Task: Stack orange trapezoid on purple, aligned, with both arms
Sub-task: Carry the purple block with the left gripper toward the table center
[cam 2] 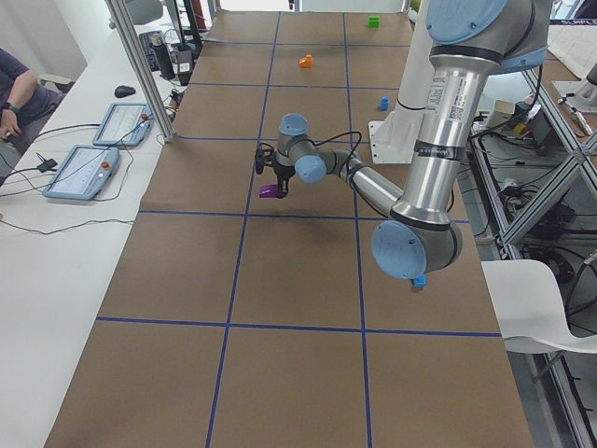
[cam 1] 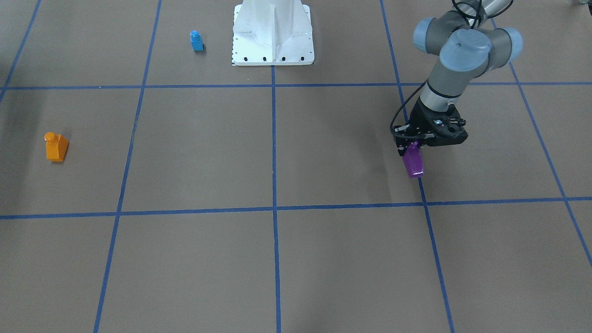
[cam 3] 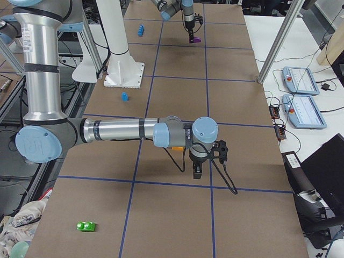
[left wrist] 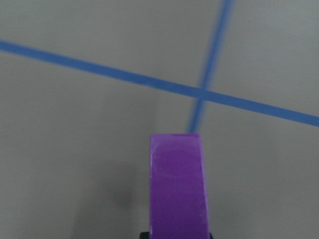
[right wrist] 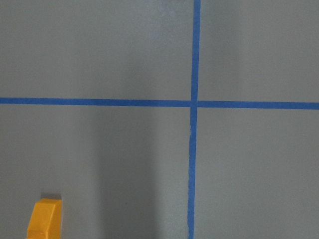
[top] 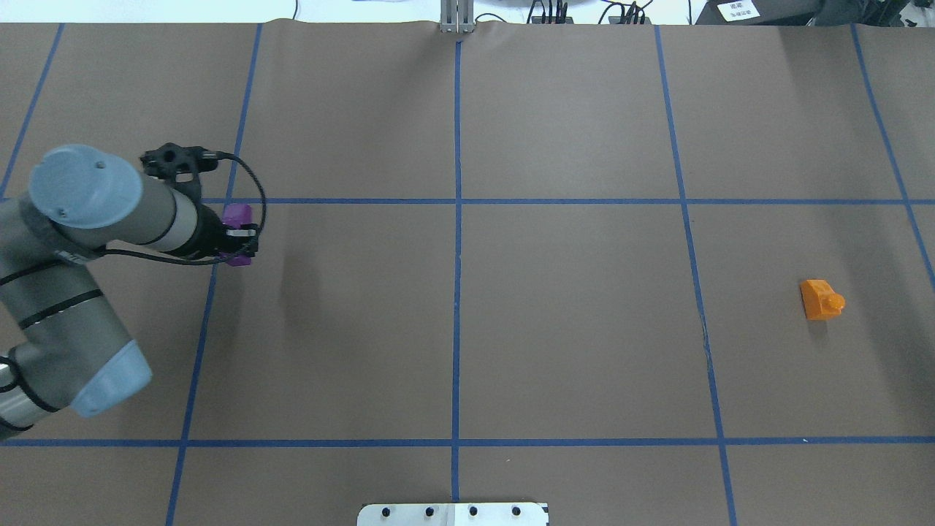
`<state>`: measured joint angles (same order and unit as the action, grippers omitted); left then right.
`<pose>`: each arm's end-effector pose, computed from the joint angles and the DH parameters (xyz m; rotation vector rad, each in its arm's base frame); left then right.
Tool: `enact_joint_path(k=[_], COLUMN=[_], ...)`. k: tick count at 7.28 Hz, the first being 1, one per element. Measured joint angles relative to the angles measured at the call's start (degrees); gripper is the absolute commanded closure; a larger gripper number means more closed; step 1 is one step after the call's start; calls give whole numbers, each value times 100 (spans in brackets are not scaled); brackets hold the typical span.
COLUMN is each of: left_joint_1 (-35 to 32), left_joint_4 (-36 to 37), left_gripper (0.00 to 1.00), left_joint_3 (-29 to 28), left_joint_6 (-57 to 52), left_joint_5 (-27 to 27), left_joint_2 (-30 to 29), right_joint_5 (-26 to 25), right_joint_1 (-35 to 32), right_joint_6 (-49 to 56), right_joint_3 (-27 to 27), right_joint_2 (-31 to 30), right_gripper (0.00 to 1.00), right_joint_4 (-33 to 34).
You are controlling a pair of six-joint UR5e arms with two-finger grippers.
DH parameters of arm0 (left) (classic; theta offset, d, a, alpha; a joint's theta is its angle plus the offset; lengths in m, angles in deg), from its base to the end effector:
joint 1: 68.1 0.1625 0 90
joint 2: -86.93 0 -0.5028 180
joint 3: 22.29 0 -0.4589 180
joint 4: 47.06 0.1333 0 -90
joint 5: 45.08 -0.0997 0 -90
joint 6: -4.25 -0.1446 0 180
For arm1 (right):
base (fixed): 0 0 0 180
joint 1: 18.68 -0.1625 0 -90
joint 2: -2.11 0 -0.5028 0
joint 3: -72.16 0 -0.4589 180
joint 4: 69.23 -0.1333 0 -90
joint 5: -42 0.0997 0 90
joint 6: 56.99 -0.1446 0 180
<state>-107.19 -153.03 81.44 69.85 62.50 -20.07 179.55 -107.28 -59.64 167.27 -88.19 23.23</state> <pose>0.4947 -0.5174 0.4308 0.1791 0.8398 -0.1154 0.0130 -0.5588 0.7202 0.0093 -0.8306 0.0035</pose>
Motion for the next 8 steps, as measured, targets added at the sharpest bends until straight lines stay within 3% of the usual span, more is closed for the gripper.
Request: enact_joint_path(k=[2,3,6,8], left_joint_1=[511,677,839,918], left_joint_4=[1372,1691,674,443], left_gripper=[100,100,100,100], left_joint_3=[-217,-586,-2201,-2956], left_joint_6=[-898,-1203,-1737,-1776], left_joint_5=[-569,-788,-909,-878], left_joint_2=[-1554,-2223,-3146,-3665], right_joint_5=[8,26,26,36], right_joint_1=[0,0,7,8], right_joint_6=[-314,-419,-589,-791], right_joint_3=[59,93,126,136], right_joint_2=[76,148,202,214], right_gripper=[0,0,0,0], right_joint_4=[-3,-2,-4,-1])
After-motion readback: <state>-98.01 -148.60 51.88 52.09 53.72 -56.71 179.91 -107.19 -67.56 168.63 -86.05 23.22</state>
